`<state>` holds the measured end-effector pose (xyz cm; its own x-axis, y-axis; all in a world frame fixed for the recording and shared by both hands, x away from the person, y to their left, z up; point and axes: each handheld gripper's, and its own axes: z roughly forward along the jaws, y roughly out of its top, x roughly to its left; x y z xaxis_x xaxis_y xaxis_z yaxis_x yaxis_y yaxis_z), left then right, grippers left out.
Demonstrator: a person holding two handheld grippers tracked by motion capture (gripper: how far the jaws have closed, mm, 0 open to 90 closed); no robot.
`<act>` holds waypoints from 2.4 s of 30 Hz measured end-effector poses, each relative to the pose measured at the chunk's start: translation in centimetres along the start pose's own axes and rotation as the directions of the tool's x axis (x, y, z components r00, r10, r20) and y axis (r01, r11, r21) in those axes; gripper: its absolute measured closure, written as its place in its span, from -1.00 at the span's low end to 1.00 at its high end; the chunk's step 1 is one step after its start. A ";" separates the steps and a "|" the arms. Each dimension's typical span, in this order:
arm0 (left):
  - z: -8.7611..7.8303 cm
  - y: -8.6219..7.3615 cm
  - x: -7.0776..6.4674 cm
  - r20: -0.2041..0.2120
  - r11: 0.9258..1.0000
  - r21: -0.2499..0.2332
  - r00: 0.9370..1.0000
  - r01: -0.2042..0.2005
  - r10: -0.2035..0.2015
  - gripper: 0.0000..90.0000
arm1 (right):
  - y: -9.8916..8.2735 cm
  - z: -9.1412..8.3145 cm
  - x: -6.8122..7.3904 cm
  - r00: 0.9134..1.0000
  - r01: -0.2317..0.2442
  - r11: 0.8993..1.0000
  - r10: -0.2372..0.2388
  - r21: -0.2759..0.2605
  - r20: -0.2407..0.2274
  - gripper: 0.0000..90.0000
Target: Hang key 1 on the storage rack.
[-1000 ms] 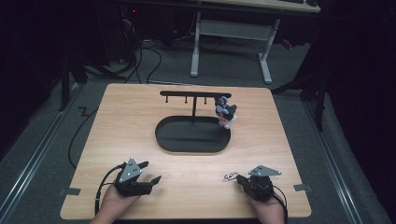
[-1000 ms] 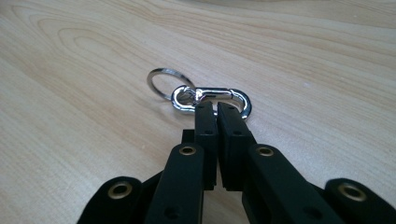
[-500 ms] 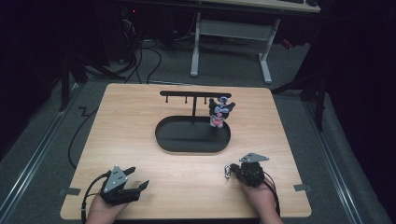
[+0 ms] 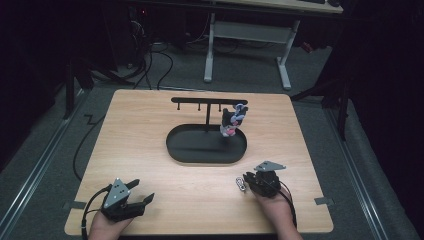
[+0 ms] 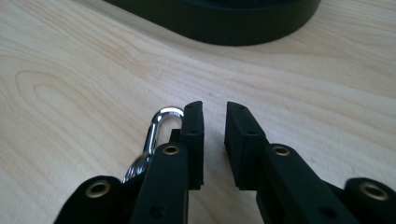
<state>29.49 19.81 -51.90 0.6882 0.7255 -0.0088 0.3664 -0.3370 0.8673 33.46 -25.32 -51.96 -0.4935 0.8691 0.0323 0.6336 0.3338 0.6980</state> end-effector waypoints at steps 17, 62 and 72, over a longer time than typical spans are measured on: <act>4.4 2.8 -1.1 0.065 0.999 -0.027 0.997 -0.040 0.041 -0.39 | -3.8 -3.9 -0.3 0.996 -0.082 0.997 0.082 0.003 0.044 0.23; 3.5 2.1 -1.1 0.092 0.998 -0.005 0.994 -0.061 0.061 -0.39 | 2.7 -2.5 4.1 0.995 0.103 0.891 -0.093 0.441 -0.045 0.13; 3.4 2.1 -1.0 0.090 0.998 -0.004 0.994 -0.060 0.060 -0.38 | 3.6 -1.1 3.5 0.996 0.094 0.885 -0.084 0.456 -0.043 0.75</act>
<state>31.72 16.32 -51.79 0.7623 0.6472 -0.0016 0.3218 -0.3769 0.8685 33.32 -21.46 -48.52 -0.5699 0.8217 0.0046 0.7861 0.5436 0.2942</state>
